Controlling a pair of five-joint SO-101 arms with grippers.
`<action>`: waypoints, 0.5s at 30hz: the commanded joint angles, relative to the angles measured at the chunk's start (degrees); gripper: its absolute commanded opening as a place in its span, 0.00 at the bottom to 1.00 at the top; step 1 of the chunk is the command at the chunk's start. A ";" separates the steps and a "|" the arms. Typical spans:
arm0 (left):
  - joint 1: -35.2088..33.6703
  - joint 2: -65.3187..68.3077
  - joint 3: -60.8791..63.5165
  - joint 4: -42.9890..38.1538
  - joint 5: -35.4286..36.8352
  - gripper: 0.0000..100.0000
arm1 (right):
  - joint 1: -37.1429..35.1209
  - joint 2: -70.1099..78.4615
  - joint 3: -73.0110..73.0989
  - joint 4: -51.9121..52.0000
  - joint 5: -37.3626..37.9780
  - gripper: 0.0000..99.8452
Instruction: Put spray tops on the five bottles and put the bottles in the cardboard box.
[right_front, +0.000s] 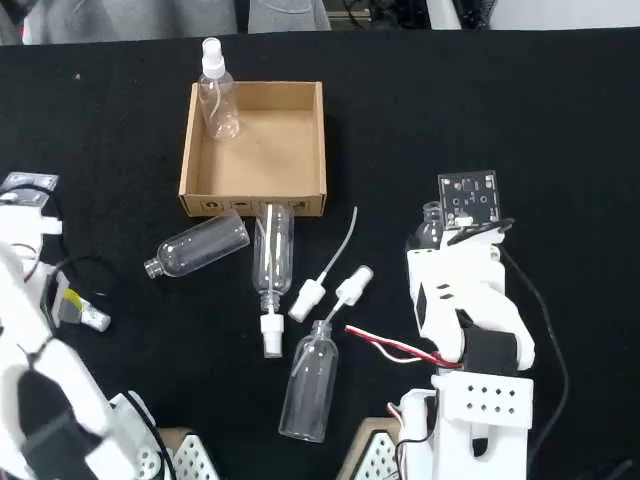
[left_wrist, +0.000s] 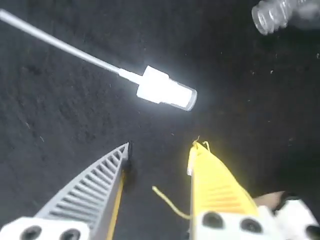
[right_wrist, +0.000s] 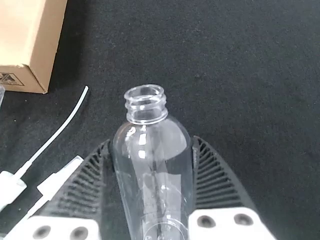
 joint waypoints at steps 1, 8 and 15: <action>0.13 3.16 -5.05 -1.23 -8.88 0.18 | 1.58 -1.36 -0.13 -1.67 0.00 0.07; 0.40 5.89 -5.41 -2.02 -20.75 0.20 | 1.58 -1.36 -0.13 -1.76 0.00 0.07; 0.22 5.98 -4.70 -8.62 -30.51 0.27 | 1.58 -1.36 -0.13 -1.85 0.00 0.07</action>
